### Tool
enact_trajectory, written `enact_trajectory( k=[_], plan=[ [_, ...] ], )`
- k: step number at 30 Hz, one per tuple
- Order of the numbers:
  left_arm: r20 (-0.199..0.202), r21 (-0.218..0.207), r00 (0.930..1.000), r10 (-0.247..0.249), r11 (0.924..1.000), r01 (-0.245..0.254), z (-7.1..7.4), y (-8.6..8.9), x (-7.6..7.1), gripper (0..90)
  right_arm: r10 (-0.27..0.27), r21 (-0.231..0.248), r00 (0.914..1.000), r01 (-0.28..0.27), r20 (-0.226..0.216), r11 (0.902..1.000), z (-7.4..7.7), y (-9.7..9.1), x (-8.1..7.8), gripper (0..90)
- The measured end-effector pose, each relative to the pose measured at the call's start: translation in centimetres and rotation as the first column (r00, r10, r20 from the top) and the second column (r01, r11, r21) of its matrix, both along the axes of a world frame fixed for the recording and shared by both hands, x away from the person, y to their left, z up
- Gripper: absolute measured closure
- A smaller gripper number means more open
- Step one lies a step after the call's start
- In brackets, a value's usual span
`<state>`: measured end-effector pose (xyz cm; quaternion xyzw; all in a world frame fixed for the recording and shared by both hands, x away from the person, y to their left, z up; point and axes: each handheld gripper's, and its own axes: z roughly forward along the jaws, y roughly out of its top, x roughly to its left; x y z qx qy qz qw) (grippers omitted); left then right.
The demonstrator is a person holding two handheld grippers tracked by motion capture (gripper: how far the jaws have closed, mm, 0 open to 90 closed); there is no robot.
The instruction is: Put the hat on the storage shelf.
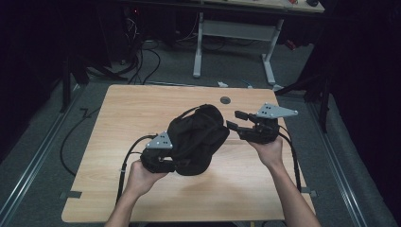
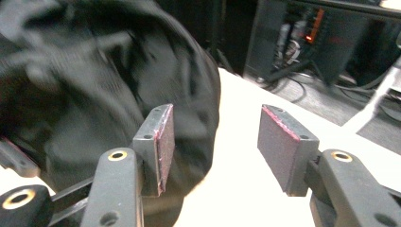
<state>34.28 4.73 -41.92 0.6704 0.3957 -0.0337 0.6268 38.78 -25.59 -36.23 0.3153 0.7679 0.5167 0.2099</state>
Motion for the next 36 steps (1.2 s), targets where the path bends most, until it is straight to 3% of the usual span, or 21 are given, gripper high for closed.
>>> enact_trajectory(
  k=[2, 4, 8, 17, 19, 22, 23, 26, 29, 31, 32, 36],
  plan=[
    [-0.001, -0.005, 0.9999, 0.012, 0.9999, -0.012, 0.0, 0.1, 0.1, 68.4, -0.016, -0.003, 0.9998, 0.016, -0.012, 0.9999, -0.4, -0.1, 0.0, 47.1],
    [-0.001, -0.008, 0.9995, 0.032, 0.9995, -0.032, 0.1, 0.3, 0.2, 68.3, -0.051, -0.031, 0.9970, 0.049, -0.058, 0.9983, -1.5, -0.4, 0.2, 47.8],
    [0.007, -0.015, 0.9980, 0.063, 0.9979, -0.063, 0.3, 0.5, 0.5, 68.3, -0.083, -0.056, 0.9908, 0.078, -0.106, 0.9954, -2.4, -0.7, 0.1, 47.8],
    [0.039, -0.058, 0.9883, 0.147, 0.9877, -0.145, 0.9, 1.4, 0.8, 68.0, -0.146, -0.097, 0.9789, 0.133, -0.143, 0.9863, -4.8, -1.3, -0.7, 47.5],
    [0.043, -0.074, 0.9831, 0.178, 0.9818, -0.175, 1.2, 1.8, 1.1, 67.9, -0.171, -0.133, 0.9681, 0.148, -0.183, 0.9801, -6.1, -1.6, -0.9, 47.5],
    [0.044, -0.084, 0.9769, 0.209, 0.9751, -0.205, 1.3, 2.2, 1.4, 67.8, -0.189, -0.134, 0.9626, 0.164, -0.195, 0.9772, -7.5, -2.0, -1.2, 47.5],
    [0.048, -0.087, 0.9750, 0.217, 0.9733, -0.212, 1.3, 2.3, 1.5, 67.9, -0.198, -0.139, 0.9569, 0.171, -0.212, 0.9754, -8.0, -2.2, -1.3, 47.4],
    [0.042, -0.101, 0.9708, 0.236, 0.9677, -0.231, 1.4, 2.5, 1.7, 67.9, -0.208, -0.140, 0.9532, 0.180, -0.220, 0.9736, -8.9, -2.5, -1.4, 47.4],
    [0.048, -0.107, 0.9663, 0.253, 0.9631, -0.247, 1.5, 2.8, 1.8, 67.8, -0.234, -0.147, 0.9413, 0.202, -0.244, 0.9682, -10.5, -3.1, -1.6, 47.3],
    [0.053, -0.112, 0.9623, 0.267, 0.9592, -0.260, 1.5, 3.0, 1.9, 67.8, -0.239, -0.147, 0.9386, 0.208, -0.248, 0.9671, -11.0, -3.3, -1.7, 47.3],
    [0.054, -0.118, 0.9577, 0.283, 0.9542, -0.275, 1.6, 3.1, 2.0, 67.9, -0.253, -0.148, 0.9311, 0.220, -0.263, 0.9641, -11.6, -3.4, -1.9, 47.1],
    [0.063, -0.126, 0.9499, 0.306, 0.9466, -0.297, 1.8, 3.3, 2.2, 67.9, -0.281, -0.175, 0.9229, 0.241, -0.263, 0.9547, -13.0, -3.8, -2.1, 46.7]
  ],
)
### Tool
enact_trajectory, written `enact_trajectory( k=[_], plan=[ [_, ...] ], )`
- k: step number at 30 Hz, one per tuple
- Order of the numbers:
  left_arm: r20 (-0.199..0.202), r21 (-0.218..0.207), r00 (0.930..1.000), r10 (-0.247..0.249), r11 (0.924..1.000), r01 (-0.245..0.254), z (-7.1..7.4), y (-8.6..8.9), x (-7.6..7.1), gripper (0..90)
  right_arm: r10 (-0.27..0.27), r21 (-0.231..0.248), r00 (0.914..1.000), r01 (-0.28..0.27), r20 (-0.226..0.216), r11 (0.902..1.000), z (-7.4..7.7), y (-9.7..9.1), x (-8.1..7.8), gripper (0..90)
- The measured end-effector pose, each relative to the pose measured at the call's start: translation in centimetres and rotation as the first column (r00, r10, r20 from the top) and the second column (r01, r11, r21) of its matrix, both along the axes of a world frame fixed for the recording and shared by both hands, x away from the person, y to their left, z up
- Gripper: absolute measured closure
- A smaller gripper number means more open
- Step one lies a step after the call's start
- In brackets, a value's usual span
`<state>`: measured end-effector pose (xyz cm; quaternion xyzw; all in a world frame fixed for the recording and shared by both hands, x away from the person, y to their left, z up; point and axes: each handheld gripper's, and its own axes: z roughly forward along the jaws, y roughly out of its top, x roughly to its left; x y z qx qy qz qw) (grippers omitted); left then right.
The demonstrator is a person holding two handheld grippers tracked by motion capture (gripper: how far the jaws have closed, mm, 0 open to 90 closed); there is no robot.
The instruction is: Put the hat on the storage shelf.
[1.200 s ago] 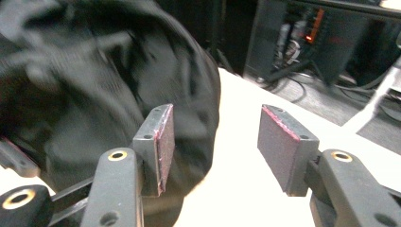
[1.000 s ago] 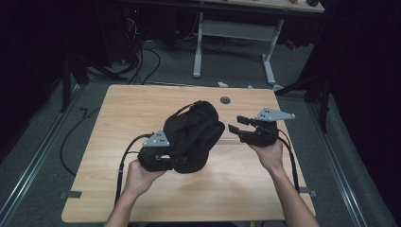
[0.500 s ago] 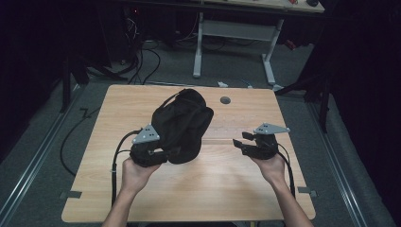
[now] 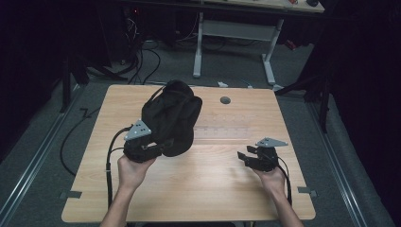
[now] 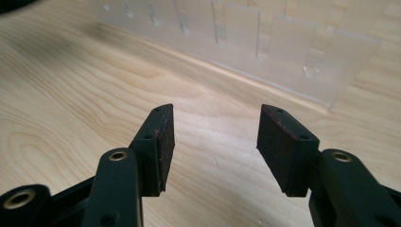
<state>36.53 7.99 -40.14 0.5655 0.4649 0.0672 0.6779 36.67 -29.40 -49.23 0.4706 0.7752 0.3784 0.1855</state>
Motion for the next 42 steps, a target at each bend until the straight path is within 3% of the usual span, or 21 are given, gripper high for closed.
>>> enact_trajectory(
  k=[8, 13, 14, 21, 27, 34, 42],
  plan=[
    [0.009, -0.041, 0.9973, 0.072, 0.9966, -0.072, 0.8, 0.7, 1.0, 67.9, -0.059, -0.038, 0.9981, 0.059, -0.019, 0.9976, -2.3, -0.7, -0.4, 44.5],
    [0.006, -0.046, 0.9936, 0.113, 0.9926, -0.113, 1.1, 0.9, 1.9, 67.9, -0.088, -0.083, 0.9956, 0.086, -0.031, 0.9929, -3.4, -0.9, -0.5, 43.7],
    [0.005, -0.051, 0.9916, 0.130, 0.9903, -0.129, 1.2, 0.9, 2.3, 67.9, -0.086, -0.109, 0.9962, 0.084, -0.015, 0.9905, -3.6, -0.8, -0.5, 43.0],
    [-0.011, -0.051, 0.9841, 0.177, 0.9828, -0.178, 1.2, 0.8, 3.7, 68.0, -0.101, -0.103, 0.9949, 0.100, 0.000, 0.9896, -3.8, -0.7, -0.7, 41.5],
    [-0.019, -0.036, 0.9792, 0.202, 0.9786, -0.203, 1.4, -0.1, 4.6, 67.9, -0.110, -0.106, 0.9939, 0.110, 0.000, 0.9882, -3.8, -0.7, -0.7, 39.6],
    [-0.024, 0.011, 0.9709, 0.238, 0.9712, -0.238, 1.3, -1.9, 5.8, 67.8, -0.110, -0.111, 0.9939, 0.110, 0.004, 0.9877, -3.8, -0.6, -0.8, 39.5],
    [-0.019, 0.053, 0.9673, 0.253, 0.9664, -0.252, 1.0, -2.9, 6.5, 67.8, -0.110, -0.109, 0.9940, 0.109, 0.002, 0.9880, -3.8, -0.6, -0.8, 39.4]
  ],
)
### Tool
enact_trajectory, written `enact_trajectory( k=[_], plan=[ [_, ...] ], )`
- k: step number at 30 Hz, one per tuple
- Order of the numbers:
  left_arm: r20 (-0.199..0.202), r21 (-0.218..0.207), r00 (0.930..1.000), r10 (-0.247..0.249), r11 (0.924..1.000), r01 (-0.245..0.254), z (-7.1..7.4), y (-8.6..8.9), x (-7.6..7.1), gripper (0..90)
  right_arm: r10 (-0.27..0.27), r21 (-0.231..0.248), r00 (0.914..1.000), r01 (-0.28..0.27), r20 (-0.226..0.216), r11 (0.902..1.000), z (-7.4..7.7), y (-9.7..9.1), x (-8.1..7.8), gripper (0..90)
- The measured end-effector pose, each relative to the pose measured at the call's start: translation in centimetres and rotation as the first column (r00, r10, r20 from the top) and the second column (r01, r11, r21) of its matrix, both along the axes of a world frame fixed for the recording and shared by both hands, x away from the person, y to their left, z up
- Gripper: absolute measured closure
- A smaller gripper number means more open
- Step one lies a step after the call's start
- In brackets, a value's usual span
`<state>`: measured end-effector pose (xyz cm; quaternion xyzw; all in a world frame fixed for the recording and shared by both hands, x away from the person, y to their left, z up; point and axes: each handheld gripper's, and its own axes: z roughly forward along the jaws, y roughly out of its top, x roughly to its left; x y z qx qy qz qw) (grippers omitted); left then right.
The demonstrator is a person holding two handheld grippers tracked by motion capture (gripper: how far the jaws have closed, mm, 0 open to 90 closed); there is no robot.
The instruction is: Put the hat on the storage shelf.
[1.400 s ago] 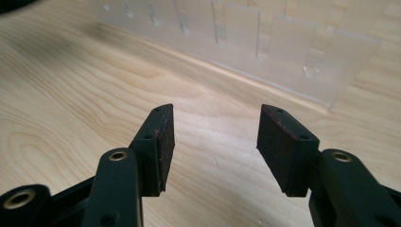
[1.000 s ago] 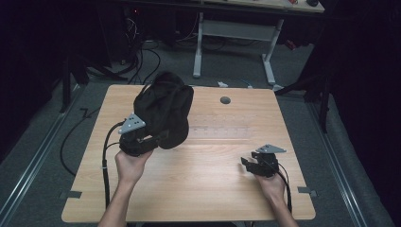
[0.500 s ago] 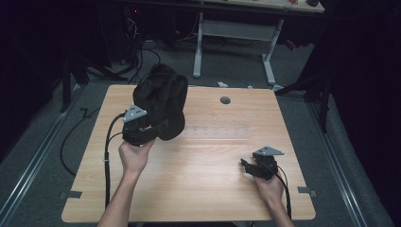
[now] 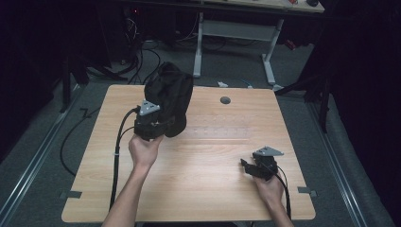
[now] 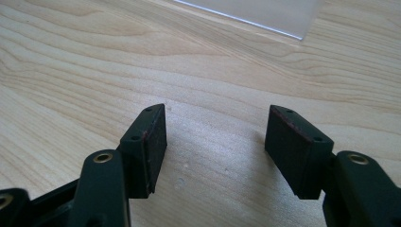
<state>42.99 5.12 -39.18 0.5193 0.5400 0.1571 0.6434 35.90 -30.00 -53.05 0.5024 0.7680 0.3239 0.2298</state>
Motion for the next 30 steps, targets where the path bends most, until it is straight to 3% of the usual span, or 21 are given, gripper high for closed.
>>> enact_trajectory(
  k=[9, 14, 30],
  plan=[
    [0.004, 0.065, 1.0000, 0.006, 0.9978, -0.006, -0.7, -1.4, 0.3, 67.8, 0.005, -0.002, 1.0000, -0.005, 0.000, 1.0000, 0.0, 0.0, 0.0, 39.4],
    [0.002, 0.074, 0.9999, 0.011, 0.9972, -0.011, -0.9, -1.6, 0.4, 67.8, 0.005, -0.002, 1.0000, -0.005, 0.002, 1.0000, 0.0, 0.0, 0.0, 39.5],
    [-0.005, 0.050, 0.9997, 0.026, 0.9984, -0.025, -2.8, -1.9, 0.9, 67.5, 0.005, -0.003, 1.0000, -0.005, 0.003, 1.0000, 0.0, 0.0, 0.0, 39.3]
  ],
)
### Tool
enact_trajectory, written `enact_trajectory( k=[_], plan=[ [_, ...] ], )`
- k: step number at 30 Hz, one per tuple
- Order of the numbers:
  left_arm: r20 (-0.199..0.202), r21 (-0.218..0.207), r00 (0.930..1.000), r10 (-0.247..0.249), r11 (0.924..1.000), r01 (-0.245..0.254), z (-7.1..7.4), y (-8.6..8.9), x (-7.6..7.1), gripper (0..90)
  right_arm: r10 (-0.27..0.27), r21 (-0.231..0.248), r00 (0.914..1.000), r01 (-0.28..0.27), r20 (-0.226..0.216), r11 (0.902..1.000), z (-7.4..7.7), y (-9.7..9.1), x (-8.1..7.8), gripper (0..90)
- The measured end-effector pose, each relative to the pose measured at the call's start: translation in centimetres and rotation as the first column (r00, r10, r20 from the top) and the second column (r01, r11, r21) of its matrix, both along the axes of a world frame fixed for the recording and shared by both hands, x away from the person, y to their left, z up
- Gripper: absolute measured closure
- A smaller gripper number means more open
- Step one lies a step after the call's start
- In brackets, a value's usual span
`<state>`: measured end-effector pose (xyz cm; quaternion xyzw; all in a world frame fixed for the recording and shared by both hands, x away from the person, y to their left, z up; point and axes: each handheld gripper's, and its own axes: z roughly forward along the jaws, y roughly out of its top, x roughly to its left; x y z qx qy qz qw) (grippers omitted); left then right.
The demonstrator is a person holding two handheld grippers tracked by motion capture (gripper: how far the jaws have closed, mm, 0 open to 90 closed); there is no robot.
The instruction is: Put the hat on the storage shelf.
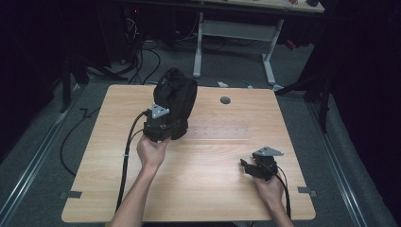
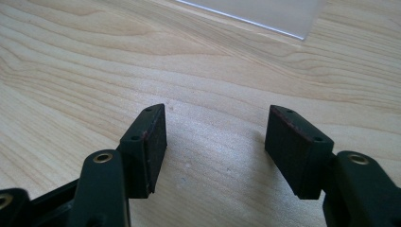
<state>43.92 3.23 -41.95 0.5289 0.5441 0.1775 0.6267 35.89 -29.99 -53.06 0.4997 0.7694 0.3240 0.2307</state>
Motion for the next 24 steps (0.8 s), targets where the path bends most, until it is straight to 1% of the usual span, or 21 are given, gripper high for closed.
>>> enact_trajectory(
  k=[4, 9, 13, 15, 17, 18, 21, 24],
  plan=[
    [0.001, -0.006, 1.0000, 0.001, 1.0000, -0.001, -0.2, 0.0, 0.0, 67.4, 0.000, 0.003, 1.0000, 0.000, -0.003, 1.0000, 0.0, 0.0, 0.0, 39.3],
    [0.000, 0.004, 1.0000, -0.006, 1.0000, 0.006, -0.8, 0.0, 0.2, 66.9, 0.001, 0.005, 1.0000, 0.000, -0.004, 1.0000, 0.0, 0.1, 0.0, 39.3],
    [-0.002, -0.013, 1.0000, -0.002, 0.9999, 0.002, -1.0, 0.2, 0.2, 66.5, 0.000, 0.008, 1.0000, 0.000, -0.006, 1.0000, 0.0, 0.1, 0.0, 39.3],
    [-0.007, -0.030, 1.0000, -0.001, 0.9995, 0.001, -1.1, 0.4, 0.3, 66.4, 0.001, 0.006, 1.0000, -0.001, -0.005, 1.0000, 0.0, 0.0, 0.0, 39.3],
    [-0.009, -0.035, 1.0000, 0.000, 0.9994, 0.000, -1.1, 0.5, 0.3, 65.8, 0.001, 0.007, 1.0000, -0.001, -0.005, 1.0000, 0.0, 0.0, 0.0, 39.3],
    [-0.014, -0.048, 0.9999, 0.000, 0.9989, -0.001, -1.2, 0.7, 0.3, 65.2, 0.000, 0.007, 1.0000, 0.000, -0.005, 1.0000, 0.0, 0.1, 0.0, 39.3],
    [-0.021, -0.064, 0.9998, 0.002, 0.9980, -0.003, -1.2, 1.0, 0.3, 64.5, 0.000, 0.008, 1.0000, 0.000, -0.006, 1.0000, 0.0, 0.1, 0.0, 39.3],
    [-0.027, -0.071, 0.9996, 0.003, 0.9975, -0.005, -1.2, 1.1, 0.4, 62.7, 0.001, 0.007, 1.0000, -0.001, -0.006, 1.0000, 0.0, 0.0, 0.0, 39.3]
  ],
)
